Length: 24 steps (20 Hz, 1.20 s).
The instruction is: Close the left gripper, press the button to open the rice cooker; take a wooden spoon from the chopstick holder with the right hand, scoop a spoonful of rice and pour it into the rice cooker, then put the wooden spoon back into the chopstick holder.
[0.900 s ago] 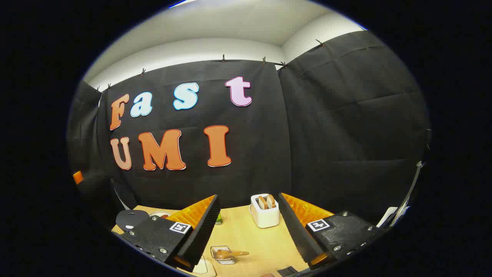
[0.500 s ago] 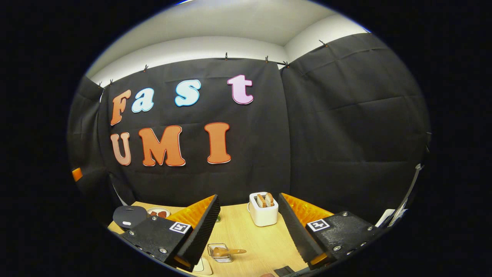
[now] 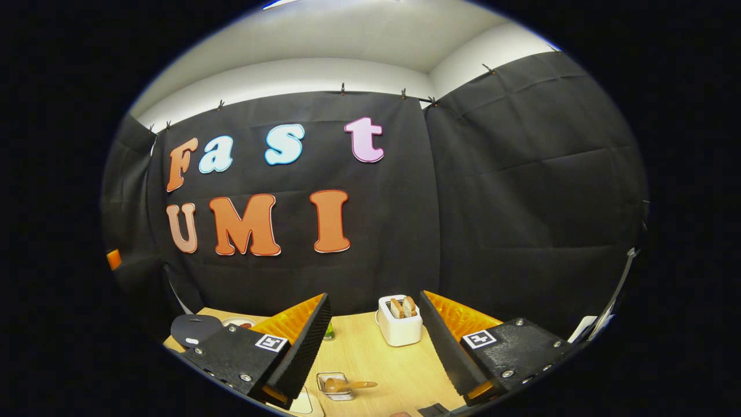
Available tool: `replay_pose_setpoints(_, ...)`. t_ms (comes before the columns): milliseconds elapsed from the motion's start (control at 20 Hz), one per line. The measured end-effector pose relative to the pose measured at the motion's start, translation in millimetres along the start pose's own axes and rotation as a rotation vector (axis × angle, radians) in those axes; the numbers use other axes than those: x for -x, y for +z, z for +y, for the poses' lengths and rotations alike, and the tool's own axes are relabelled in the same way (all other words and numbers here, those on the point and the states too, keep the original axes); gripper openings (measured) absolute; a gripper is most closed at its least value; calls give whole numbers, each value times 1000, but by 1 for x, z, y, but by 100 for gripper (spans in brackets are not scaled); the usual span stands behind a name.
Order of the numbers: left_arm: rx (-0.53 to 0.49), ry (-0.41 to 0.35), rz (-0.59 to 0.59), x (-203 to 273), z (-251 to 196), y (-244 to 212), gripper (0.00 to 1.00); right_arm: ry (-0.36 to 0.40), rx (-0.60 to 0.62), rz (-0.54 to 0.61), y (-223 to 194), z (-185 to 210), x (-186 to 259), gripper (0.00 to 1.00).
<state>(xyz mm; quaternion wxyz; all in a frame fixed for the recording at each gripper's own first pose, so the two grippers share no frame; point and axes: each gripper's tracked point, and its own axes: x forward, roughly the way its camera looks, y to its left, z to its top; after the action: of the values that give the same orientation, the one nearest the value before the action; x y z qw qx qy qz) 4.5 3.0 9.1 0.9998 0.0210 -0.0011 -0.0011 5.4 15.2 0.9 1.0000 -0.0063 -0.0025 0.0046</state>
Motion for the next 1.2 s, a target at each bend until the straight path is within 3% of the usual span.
replay_pose_setpoints(250, 14, 5, 21, -3, 2, -6, 94, 16, 20, 6, -2, 6, 0, 94)
replay_pose_setpoints(700, 36, 10, 24, -5, 5, -11, 17, -1, 9, 3, -2, -4, -1, 94)
replay_pose_setpoints(800, 25, 48, 25, -5, 15, -18, 5, -5, 16, 6, -3, -5, -1, 94)
replay_pose_setpoints(900, 21, 54, 52, -10, 14, -21, 6, 0, 17, 13, -5, -2, -1, 94)
replay_pose_setpoints(950, 21, 45, 61, -9, 11, -23, 1, 4, 19, 15, -7, -1, -1, 94)
replay_pose_setpoints(1200, 30, -11, 101, -23, -5, -50, 4, 5, 26, 37, -16, 2, -4, 94)
